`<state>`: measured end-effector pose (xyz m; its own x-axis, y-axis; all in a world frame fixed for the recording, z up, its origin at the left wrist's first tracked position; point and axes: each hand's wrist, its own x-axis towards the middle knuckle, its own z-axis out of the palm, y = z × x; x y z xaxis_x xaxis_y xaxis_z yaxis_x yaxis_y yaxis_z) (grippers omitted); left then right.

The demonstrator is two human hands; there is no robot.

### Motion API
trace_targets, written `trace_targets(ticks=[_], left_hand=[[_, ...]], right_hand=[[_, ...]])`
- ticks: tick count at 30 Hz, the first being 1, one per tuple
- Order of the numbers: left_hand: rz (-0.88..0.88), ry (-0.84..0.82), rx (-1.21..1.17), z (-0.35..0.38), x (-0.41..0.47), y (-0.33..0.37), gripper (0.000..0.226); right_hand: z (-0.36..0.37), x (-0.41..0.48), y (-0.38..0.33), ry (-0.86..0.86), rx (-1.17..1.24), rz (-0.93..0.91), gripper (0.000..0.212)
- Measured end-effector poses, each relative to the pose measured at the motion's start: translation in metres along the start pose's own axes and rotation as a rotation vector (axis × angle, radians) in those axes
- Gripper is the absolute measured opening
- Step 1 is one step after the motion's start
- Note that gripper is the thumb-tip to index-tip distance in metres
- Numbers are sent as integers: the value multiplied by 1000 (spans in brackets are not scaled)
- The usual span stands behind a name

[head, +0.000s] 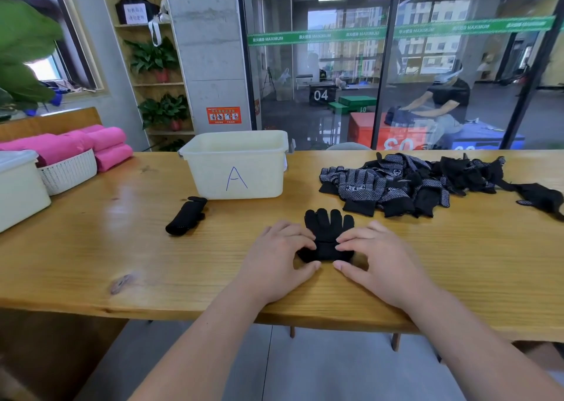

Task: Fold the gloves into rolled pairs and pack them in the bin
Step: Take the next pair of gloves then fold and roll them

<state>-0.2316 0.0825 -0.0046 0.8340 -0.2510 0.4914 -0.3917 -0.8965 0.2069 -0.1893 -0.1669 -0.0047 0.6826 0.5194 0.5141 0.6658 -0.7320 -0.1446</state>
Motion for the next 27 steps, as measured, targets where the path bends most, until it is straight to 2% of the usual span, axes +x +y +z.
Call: trace_targets(ticks=[9, 14, 19, 21, 23, 27], left_hand=[[-137, 2, -103, -7, -1, 5, 29], [-197, 6, -260, -6, -1, 3, 30], [-263, 2, -373, -5, -1, -3, 22], [-256, 8, -364, -3, 1, -3, 20], [-205, 35, -291, -1, 2, -1, 17], [-33, 123, -104, 3, 1, 1, 8]], right_hand=[[-2, 1, 0, -10, 113, 78, 27], [-4, 1, 2, 15, 330, 203, 21], [-6, 2, 4, -41, 606, 245, 20], [-4, 4, 4, -31, 586, 250, 20], [-3, 4, 4, 11, 468, 247, 22], [-1, 0, 1, 85, 210, 94, 21]])
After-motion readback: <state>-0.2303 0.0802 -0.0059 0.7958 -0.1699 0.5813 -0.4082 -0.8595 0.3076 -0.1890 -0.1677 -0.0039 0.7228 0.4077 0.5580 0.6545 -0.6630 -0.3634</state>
